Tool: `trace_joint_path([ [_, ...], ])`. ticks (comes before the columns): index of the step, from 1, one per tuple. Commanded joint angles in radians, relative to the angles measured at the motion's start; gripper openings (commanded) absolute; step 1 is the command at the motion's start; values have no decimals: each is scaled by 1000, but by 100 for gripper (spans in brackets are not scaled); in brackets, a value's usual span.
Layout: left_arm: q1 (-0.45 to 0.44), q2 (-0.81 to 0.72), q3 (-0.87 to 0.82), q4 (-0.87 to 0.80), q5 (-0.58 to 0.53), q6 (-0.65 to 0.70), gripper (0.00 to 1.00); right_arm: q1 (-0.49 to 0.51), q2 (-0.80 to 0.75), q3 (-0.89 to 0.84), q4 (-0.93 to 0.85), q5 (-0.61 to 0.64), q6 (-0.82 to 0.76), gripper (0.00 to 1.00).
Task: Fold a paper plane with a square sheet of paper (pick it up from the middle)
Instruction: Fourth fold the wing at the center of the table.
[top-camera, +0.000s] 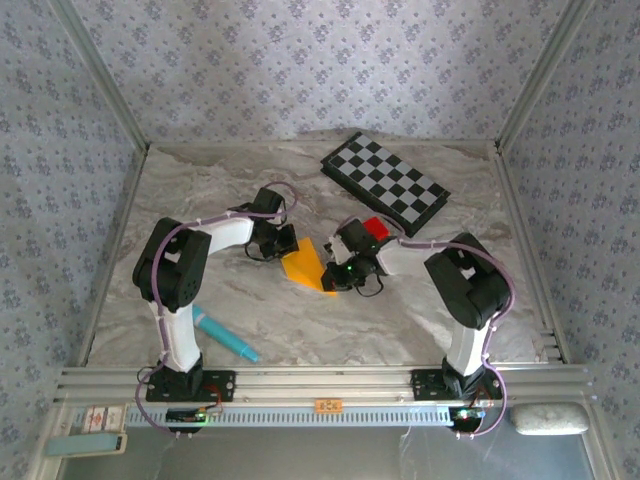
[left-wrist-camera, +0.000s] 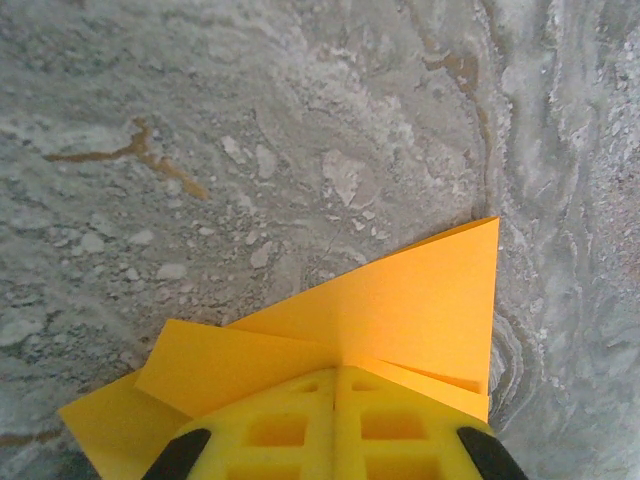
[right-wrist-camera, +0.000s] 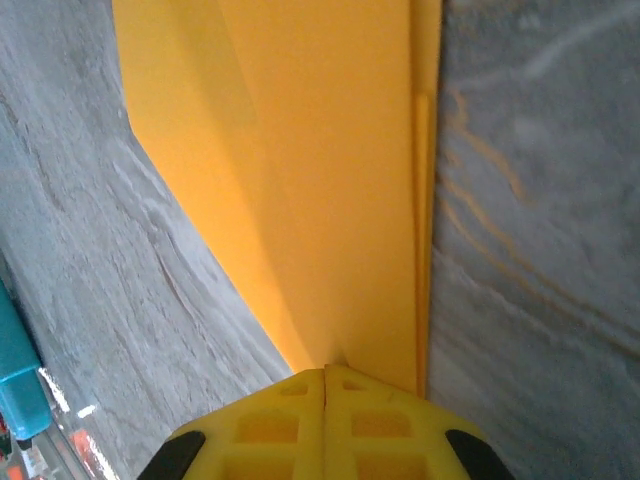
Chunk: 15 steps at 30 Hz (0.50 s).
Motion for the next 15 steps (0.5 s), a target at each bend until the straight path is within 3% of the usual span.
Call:
trace_joint_path([
  [1, 5, 100, -54, -127, -171, 19, 5, -8, -36, -69, -100, -2, 21, 4],
  [11, 1, 61, -36, -96, -110, 46, 6, -30, -133, -116, -80, 17, 29, 6],
  [15, -10, 9, 19, -85, -36, 74, 8, -34, -216, -115, -49, 56, 30, 13],
])
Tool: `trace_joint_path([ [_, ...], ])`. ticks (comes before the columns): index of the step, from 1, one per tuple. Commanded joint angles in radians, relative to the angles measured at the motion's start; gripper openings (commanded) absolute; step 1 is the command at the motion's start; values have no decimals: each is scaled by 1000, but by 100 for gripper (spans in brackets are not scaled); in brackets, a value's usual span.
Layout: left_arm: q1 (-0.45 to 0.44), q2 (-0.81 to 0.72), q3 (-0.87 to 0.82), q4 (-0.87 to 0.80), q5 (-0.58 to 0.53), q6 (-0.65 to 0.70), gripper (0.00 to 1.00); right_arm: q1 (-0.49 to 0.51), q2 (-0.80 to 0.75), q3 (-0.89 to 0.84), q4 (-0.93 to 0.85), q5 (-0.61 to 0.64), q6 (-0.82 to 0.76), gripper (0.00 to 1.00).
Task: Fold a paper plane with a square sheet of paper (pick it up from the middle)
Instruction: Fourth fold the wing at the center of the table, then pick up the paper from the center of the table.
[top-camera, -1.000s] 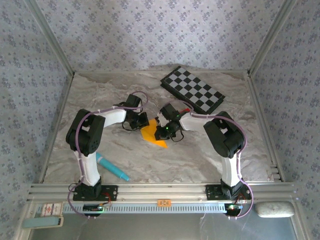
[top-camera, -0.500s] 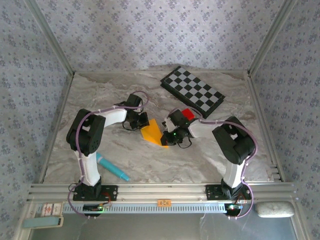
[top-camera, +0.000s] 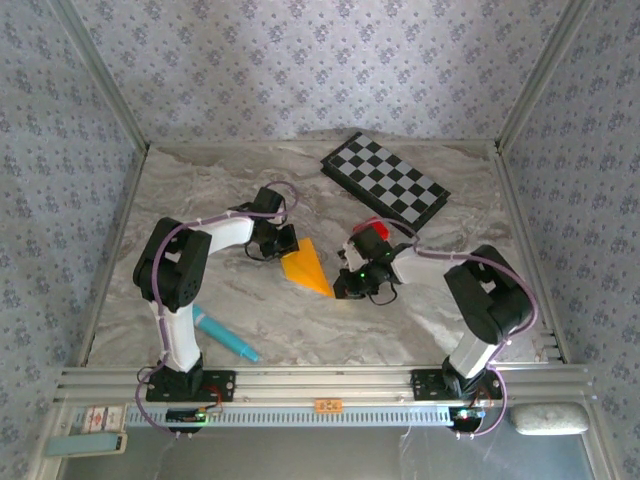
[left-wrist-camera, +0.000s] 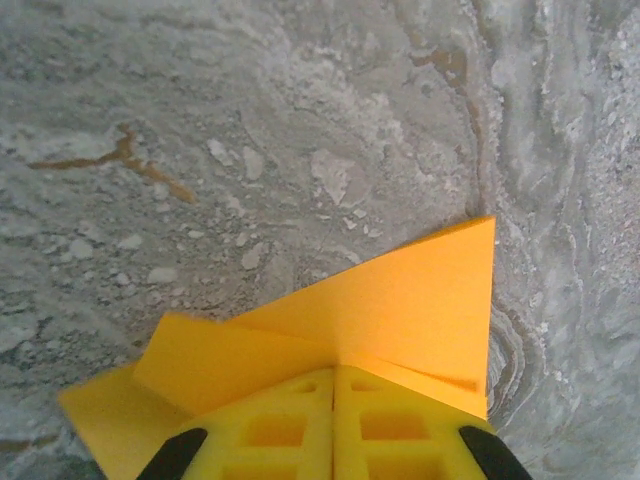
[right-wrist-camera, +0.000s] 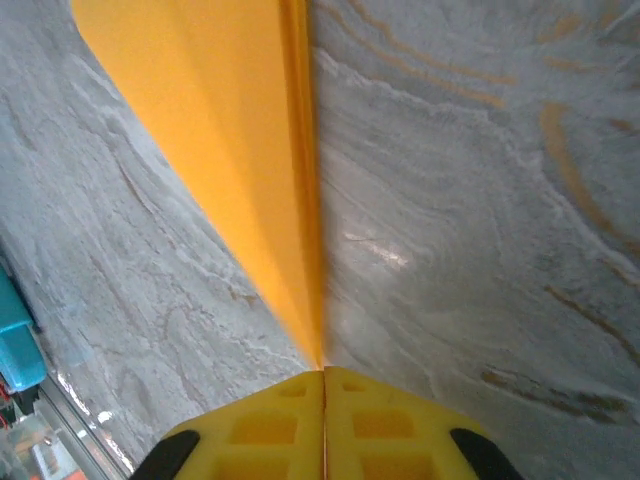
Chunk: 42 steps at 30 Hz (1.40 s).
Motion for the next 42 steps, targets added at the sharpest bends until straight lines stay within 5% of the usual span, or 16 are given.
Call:
trace_joint_path([
  [1, -6, -7, 27, -69, -19, 39, 9, -11, -89, -1, 8, 60, 4, 17],
  [11, 30, -260, 17, -20, -81, -72, 47, -39, 37, 176, 54, 82, 12, 38],
  [23, 183, -512, -317, 142, -39, -214, 72, -31, 292, 370, 63, 3, -8, 39],
  [29, 212, -550, -410, 206, 18, -245, 85, -30, 330, 416, 86, -48, -8, 30],
  [42, 219, -541, -468, 361, 202, -251, 86, -36, 250, 388, 190, -83, 48, 0],
])
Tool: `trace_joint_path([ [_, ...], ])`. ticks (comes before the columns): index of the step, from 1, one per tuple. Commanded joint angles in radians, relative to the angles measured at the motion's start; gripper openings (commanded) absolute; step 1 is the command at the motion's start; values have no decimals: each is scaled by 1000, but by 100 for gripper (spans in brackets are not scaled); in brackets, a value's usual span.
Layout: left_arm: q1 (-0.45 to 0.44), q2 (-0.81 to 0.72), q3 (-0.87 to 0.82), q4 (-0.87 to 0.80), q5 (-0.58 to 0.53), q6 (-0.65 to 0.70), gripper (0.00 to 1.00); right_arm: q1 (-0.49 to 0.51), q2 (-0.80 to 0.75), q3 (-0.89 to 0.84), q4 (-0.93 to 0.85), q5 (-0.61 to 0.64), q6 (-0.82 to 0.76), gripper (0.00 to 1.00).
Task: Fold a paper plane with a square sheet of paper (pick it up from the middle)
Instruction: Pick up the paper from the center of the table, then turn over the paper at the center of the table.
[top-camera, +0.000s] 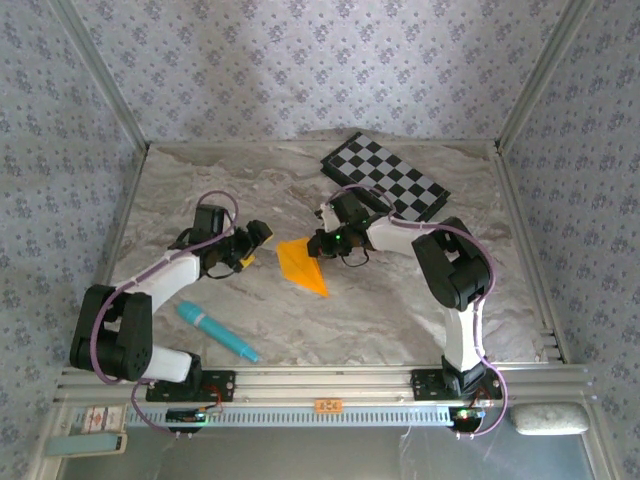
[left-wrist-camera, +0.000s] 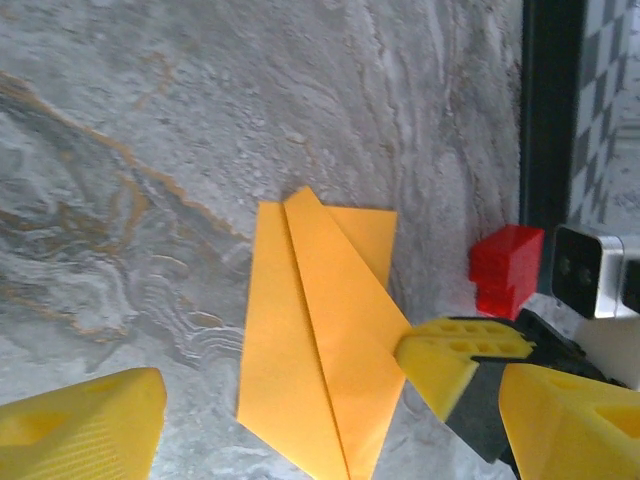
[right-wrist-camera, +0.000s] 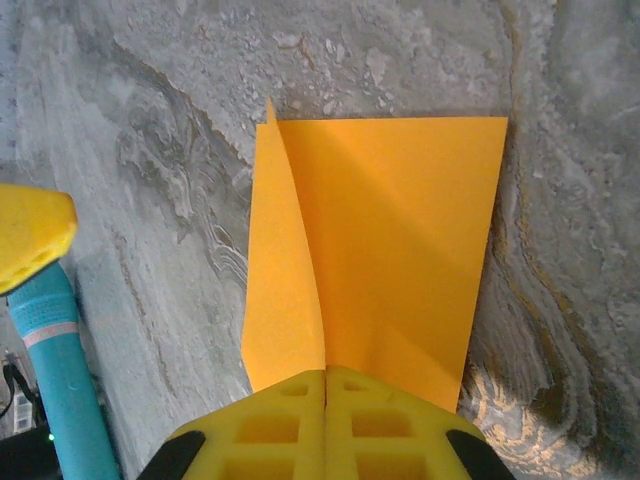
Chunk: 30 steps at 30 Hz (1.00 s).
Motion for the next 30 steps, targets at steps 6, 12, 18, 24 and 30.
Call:
trace_joint_path([
  [6, 3, -31, -32, 230, 196, -16, 85, -22, -193, -98, 219, -31, 115, 0],
  [12, -46, -40, -37, 422, 274, -60, 85, -54, -253, -151, 417, -101, 293, 0],
  [18, -90, -33, -19, 524, 298, -60, 82, -72, -265, -198, 634, -169, 473, 0],
  [24, -106, -2, -13, 610, 338, -95, 77, -81, -254, -218, 760, -204, 586, 0],
  [30, -121, 20, -10, 690, 367, -112, 66, -84, -240, -225, 845, -224, 656, 0],
])
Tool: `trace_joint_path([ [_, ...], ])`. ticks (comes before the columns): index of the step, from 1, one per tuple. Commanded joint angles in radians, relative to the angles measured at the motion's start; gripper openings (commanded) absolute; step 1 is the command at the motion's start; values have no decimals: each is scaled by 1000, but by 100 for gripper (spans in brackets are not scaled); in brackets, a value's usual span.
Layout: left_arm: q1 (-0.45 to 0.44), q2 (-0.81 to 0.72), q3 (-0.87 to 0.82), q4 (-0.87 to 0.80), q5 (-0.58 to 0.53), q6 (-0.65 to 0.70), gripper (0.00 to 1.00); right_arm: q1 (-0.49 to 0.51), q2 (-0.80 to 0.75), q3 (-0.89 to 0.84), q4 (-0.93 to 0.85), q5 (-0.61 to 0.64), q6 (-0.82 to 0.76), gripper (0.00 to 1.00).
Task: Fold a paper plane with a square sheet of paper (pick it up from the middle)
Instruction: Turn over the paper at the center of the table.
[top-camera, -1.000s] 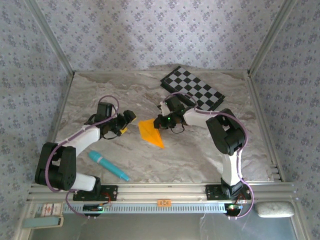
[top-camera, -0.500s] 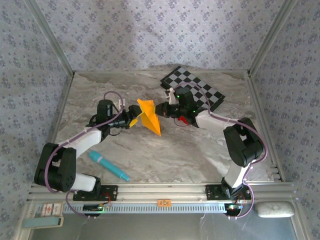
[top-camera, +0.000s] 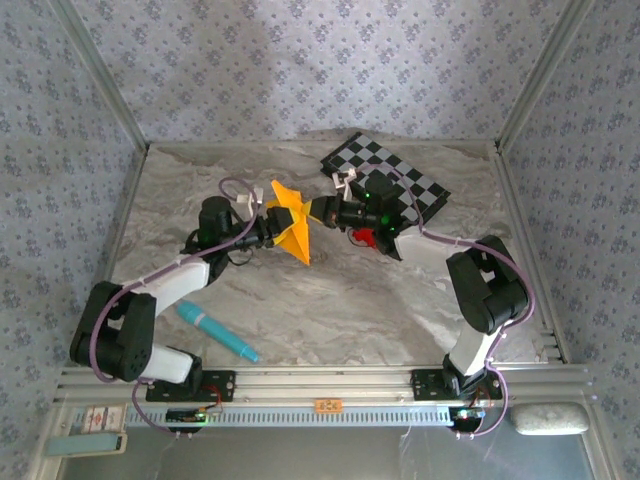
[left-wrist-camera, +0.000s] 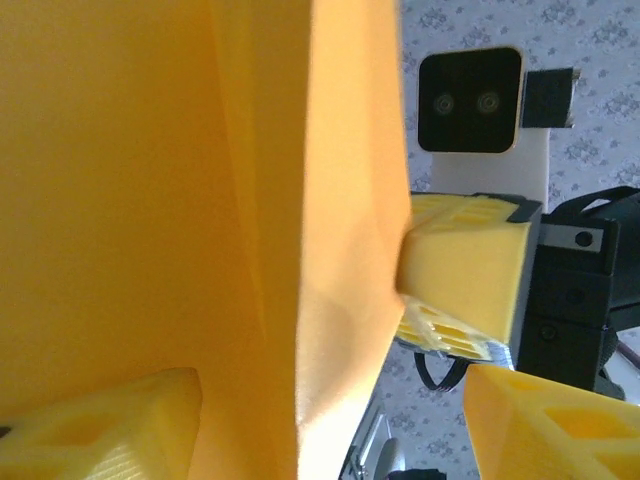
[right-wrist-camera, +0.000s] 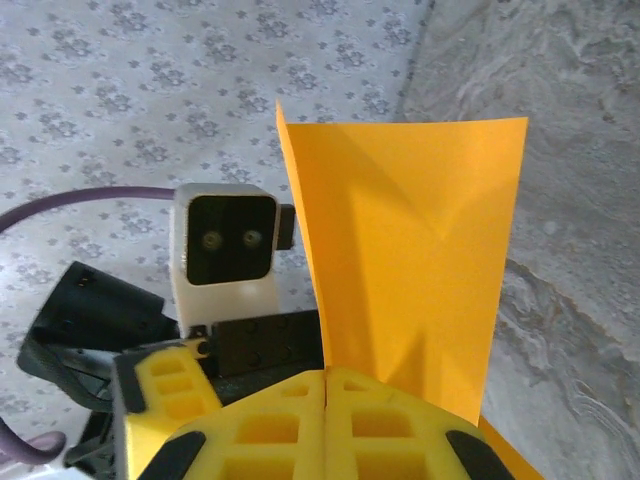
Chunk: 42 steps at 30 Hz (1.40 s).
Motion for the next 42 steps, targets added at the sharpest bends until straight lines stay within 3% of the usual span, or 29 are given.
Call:
trace_joint_path([
  [1, -10, 4, 21, 110, 47, -3, 64, -8, 7, -11, 102, -37, 73, 0],
  [8, -24, -15, 10, 169, 59, 22, 48, -12, 16, -16, 125, -41, 104, 0],
  [21, -25, -42, 1, 112, 9, 65, 23, -19, 13, -24, 143, -38, 130, 3],
  [24, -25, -46, 4, 91, 0, 75, 17, -22, 8, -28, 142, -37, 128, 10],
  [30, -23, -59, 15, -7, -29, 133, 11, -49, -60, -61, 28, 24, 37, 42],
  [33, -20, -67, 40, -122, -51, 192, 10, -66, -140, -72, -158, 111, -89, 51],
  [37, -20, -68, 116, -387, -135, 331, 10, -88, -244, -63, -435, 262, -273, 56],
  [42, -40, -29, 281, -807, -412, 519, 11, -105, -339, -55, -639, 413, -446, 57],
])
